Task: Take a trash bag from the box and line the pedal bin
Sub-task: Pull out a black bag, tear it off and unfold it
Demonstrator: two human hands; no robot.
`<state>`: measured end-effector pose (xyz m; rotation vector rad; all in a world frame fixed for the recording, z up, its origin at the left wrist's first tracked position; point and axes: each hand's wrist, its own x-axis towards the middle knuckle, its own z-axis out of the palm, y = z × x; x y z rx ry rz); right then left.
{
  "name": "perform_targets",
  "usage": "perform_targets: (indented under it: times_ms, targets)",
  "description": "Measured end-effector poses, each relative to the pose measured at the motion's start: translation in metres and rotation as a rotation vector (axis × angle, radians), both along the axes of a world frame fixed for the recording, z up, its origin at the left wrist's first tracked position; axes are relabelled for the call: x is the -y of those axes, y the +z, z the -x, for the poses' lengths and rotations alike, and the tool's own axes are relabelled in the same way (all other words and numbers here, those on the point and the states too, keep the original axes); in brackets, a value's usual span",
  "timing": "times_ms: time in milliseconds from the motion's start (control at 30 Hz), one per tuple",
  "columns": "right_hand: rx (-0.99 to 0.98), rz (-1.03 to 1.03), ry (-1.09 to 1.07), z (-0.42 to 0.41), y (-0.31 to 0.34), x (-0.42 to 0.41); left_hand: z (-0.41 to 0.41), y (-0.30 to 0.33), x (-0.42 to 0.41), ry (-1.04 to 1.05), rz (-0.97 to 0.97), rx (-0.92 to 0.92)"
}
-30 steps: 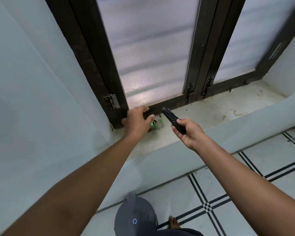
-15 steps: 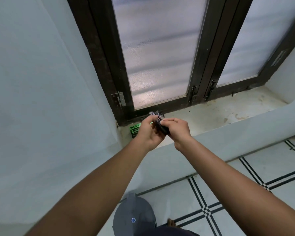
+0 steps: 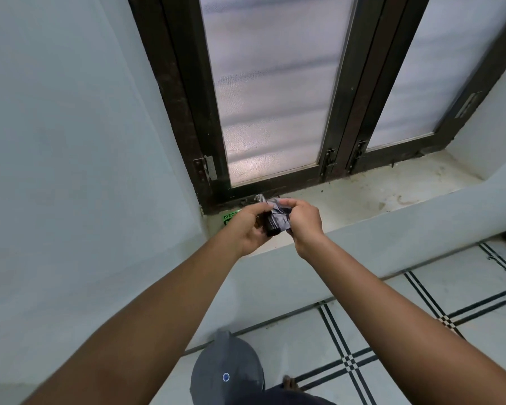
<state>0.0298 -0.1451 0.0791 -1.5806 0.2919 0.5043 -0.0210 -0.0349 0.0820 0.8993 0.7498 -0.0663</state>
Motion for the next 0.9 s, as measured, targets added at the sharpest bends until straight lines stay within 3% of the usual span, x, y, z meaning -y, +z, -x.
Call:
perform_targets:
  times_ms: [133,300,567,800,900]
  targets:
    - [-0.082,-0.011,0.014,0.004,0.004,0.000,0.007,0.004,-0.003,-0.053,-0.065,-0.058]
    - [-0.033,0.119,0.297,0.009,0.006,-0.003,0.010,0.007,-0.007,-0.066,-0.073,-0.022]
    - [-0.003,0.226,0.163,-0.001,-0.005,0.003,0.015,0.009,-0.012,-0.107,-0.103,-0.072]
    - [0.009,-0.029,0.054,0.007,0.010,0.003,0.019,0.008,-0.014,-0.147,-0.104,-0.034]
    - [-0.097,-0.081,0.031,0.007,0.015,0.005,0.018,0.005,-0.017,-0.139,-0.166,-0.070]
